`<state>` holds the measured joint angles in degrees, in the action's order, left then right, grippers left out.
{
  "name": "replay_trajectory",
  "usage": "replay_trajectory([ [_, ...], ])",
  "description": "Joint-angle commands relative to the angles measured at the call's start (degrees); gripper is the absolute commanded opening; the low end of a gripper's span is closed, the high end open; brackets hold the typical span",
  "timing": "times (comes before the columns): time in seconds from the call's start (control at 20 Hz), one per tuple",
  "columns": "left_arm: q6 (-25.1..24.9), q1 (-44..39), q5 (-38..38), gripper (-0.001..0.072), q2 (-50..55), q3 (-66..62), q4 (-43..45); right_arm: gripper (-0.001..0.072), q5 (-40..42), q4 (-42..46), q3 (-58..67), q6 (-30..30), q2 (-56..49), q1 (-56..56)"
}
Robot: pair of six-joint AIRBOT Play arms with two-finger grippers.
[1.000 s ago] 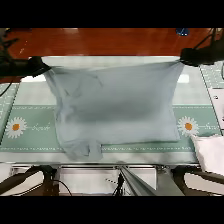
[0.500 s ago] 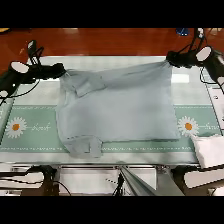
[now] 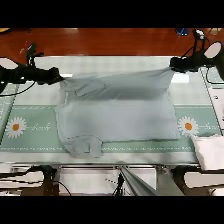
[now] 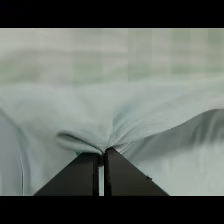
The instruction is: Fold the shirts.
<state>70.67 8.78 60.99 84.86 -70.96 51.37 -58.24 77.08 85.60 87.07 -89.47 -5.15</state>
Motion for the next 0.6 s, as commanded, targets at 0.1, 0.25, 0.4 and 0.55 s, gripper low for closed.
replay_trajectory([
  [0.1,6.3,0.7,11.2,0.0027,-0.4,2.9,8.3,0.0021,-12.2,2.8,-0.2,-0.7,0.2,0.0],
  [0.25,6.6,0.0,8.1,0.0027,0.8,5.0,8.2,0.0022,-10.1,1.5,-0.2,-0.5,-1.6,0.0],
  [0.4,6.5,0.4,8.0,0.0197,0.8,4.7,8.2,0.0039,-10.1,1.7,-0.2,-0.5,-2.1,-0.2],
  [0.55,6.3,1.5,15.9,0.0452,0.2,1.6,8.2,0.0338,-17.1,2.2,-0.2,-4.7,-0.7,-0.4],
])
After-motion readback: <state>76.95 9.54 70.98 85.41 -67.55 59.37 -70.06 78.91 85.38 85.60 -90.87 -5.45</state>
